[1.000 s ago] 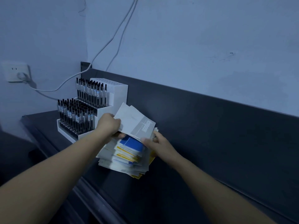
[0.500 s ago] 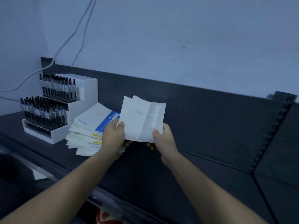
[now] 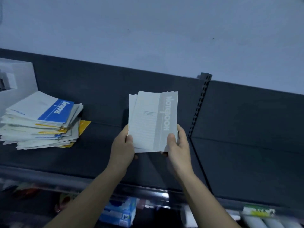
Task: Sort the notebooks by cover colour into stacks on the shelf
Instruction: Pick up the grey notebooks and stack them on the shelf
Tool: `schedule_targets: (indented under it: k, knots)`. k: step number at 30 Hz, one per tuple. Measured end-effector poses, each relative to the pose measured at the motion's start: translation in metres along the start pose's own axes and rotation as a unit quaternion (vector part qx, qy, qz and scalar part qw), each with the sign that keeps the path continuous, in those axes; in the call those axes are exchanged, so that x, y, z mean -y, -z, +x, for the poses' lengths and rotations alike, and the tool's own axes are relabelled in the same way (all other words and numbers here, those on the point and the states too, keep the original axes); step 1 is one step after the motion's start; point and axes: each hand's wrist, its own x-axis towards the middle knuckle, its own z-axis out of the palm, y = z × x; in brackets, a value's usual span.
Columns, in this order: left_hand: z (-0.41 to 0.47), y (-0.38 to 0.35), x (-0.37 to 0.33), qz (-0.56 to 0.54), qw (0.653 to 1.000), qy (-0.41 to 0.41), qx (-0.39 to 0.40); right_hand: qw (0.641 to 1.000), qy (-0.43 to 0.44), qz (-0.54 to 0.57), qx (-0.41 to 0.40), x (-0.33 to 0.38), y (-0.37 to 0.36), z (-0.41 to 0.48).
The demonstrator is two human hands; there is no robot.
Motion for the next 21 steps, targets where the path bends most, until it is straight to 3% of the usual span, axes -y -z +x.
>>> schedule_targets:
  k: [9, 21]
  knots:
    - [-0.050, -0.130, 0.000, -0.006, 0.992, -0.020, 0.124, 0.995, 0.012, -0.067, -0.073, -0.010, 0.153, -0.018]
    - [-0.131, -0.320, -0.021, -0.004, 0.984, -0.002, 0.181, 0.980, -0.027, -0.163, -0.112, -0.012, 0.365, -0.022]
